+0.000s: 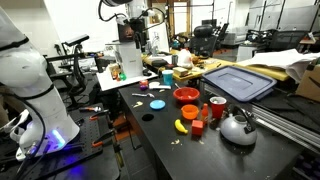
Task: Move the banana to the right
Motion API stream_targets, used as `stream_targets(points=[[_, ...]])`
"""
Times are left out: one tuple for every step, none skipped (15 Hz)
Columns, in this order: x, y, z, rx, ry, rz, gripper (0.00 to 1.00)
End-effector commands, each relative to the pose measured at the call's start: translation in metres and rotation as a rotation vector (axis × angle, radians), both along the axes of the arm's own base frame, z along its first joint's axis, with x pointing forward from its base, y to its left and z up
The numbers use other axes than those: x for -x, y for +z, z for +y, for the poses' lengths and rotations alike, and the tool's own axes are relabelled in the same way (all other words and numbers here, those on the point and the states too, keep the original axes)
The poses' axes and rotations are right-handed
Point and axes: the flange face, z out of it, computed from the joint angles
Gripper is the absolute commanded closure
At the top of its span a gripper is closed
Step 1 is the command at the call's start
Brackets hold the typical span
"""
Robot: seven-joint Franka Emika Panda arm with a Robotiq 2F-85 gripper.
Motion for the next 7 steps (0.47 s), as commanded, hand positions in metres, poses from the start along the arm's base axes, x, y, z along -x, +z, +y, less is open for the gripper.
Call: stream_targets(points=[[0.0055,0.0158,-0.0081,-0.002,0.024,0.05,0.0],[0.0051,0.0186,-0.01,0.001,0.019,0.059,0.0],[0.004,0.0203,-0.011,0.005,0.016,0.065,0.0],[0.001,0.0214,-0.0118,0.007,0.002,0.069,0.0],[-0.0028,0.0211,-0.0127,0.005,-0.004,0.079,0.0],[0.0016,0.0144,-0.0091,0.003,-0.004,0.056,0.0],[0.001,0.0152,-0.0098,0.003,-0.006,0.056,0.0]])
